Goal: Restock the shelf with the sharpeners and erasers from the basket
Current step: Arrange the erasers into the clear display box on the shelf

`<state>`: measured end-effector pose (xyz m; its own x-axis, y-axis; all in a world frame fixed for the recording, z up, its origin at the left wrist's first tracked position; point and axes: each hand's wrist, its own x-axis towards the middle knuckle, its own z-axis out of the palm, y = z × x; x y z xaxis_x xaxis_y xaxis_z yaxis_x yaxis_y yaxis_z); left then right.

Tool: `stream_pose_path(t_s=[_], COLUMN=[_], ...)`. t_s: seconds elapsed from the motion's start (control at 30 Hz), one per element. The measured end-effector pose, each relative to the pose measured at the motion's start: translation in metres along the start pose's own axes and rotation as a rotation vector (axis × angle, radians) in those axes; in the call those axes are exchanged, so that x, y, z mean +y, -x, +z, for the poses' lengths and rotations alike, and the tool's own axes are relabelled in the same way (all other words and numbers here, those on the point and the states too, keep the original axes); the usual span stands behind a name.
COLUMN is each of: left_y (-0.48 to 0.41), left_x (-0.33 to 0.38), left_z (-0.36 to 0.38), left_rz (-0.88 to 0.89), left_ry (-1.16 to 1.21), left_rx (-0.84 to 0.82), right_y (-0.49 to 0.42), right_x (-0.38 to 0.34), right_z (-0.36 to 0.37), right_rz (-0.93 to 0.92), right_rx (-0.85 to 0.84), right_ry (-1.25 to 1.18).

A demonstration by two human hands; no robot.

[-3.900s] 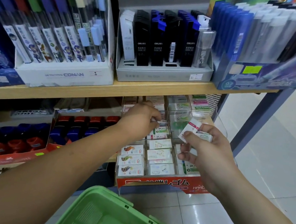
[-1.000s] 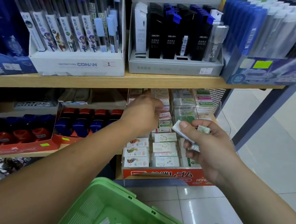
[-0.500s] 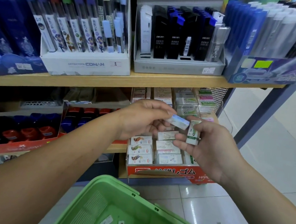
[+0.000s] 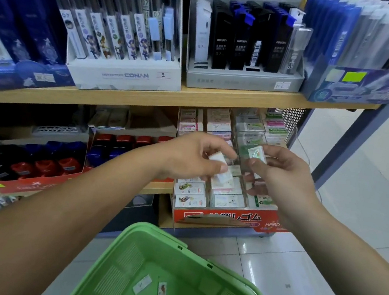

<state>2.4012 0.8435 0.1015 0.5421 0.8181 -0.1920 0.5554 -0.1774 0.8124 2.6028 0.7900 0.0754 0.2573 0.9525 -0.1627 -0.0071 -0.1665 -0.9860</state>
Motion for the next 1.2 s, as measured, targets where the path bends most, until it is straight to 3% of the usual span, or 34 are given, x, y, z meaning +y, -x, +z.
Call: stream_pose_path(t_s=[0.07,0.17,0.43,0.6,0.83,0.97,1.07,1.2], left_y=[0.001,0.000,-0.008,-0.010,-0.007,0.000,0.003,0.002], left_x=[0.001,0.002,0.005,-0.008,-0.020,-0.024,-0.020,0.002], left_z=[0.003,0.010,0.047,0.053,0.057,0.061,0.059,0.062], left_rz=[-0.001,-0.065,0.186,0.307,0.322,0.324,0.296,0.128], left_ry=[-0.114,-0.071,-0.339,-0.430,-0.559,-0.470,-0.359,0.085], left_rx=[-0.059,-0.007,-0.027,0.122,0.112,0.156,0.304,0.323], right_y=[0.000,0.000,0.004,0.005,0.007,0.011,0.015,0.017], right_x=[0.001,0.003,0.001,0.005,0.005,0.003,0.002,0.002], right_z=[-0.005,-0.011,-0.031,-0.048,-0.053,-0.052,-0.048,-0.038], right_rz=[0.015,0.027,0.047,0.115,0.150,0.167,0.150,0.112], right_rx=[-0.018,-0.048,-0.040,-0.096,-0.111,-0.172,-0.212,-0.232], right_ry=[0.001,0.031,0.001,-0.104,-0.126,-0.119,-0.109,-0.143])
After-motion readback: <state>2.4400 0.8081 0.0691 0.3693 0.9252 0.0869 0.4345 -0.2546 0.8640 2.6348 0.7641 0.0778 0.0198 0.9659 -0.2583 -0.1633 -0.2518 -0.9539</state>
